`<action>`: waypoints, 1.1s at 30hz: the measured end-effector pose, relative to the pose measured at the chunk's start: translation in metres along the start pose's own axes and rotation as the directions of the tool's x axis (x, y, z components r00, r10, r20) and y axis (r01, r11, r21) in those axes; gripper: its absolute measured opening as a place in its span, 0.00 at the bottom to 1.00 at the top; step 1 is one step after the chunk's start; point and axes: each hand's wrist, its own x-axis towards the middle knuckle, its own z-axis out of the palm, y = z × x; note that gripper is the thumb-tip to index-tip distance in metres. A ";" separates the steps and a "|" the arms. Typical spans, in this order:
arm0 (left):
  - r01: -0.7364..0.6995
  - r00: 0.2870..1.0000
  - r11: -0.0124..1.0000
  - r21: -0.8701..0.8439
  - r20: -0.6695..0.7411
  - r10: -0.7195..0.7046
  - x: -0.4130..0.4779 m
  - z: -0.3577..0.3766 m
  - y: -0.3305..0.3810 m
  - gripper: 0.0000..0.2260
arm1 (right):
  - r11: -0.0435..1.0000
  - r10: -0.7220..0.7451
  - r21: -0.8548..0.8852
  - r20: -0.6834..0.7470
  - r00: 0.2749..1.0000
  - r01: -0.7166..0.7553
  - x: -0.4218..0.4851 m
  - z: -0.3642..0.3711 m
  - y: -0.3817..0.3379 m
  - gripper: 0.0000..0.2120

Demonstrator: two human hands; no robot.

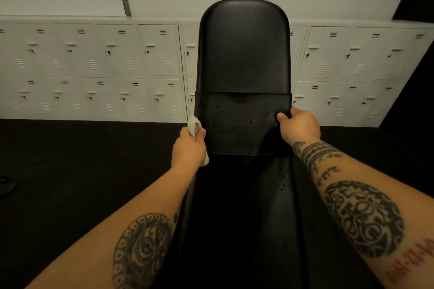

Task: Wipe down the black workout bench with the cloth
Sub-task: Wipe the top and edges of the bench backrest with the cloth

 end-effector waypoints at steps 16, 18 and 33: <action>-0.139 0.984 0.956 0.258 -0.073 0.163 0.004 0.015 0.031 0.32 | 0.999 0.031 0.024 0.018 0.999 -0.031 0.008 0.000 0.001 0.26; -0.143 0.986 0.952 0.271 -0.041 0.160 -0.002 0.014 0.025 0.33 | 0.999 0.035 0.016 0.028 0.999 -0.035 0.009 0.000 0.004 0.27; -0.152 0.986 0.970 0.190 0.096 0.136 -0.056 -0.051 0.049 0.17 | 0.910 -0.334 0.283 0.061 0.941 0.304 -0.082 0.001 -0.021 0.16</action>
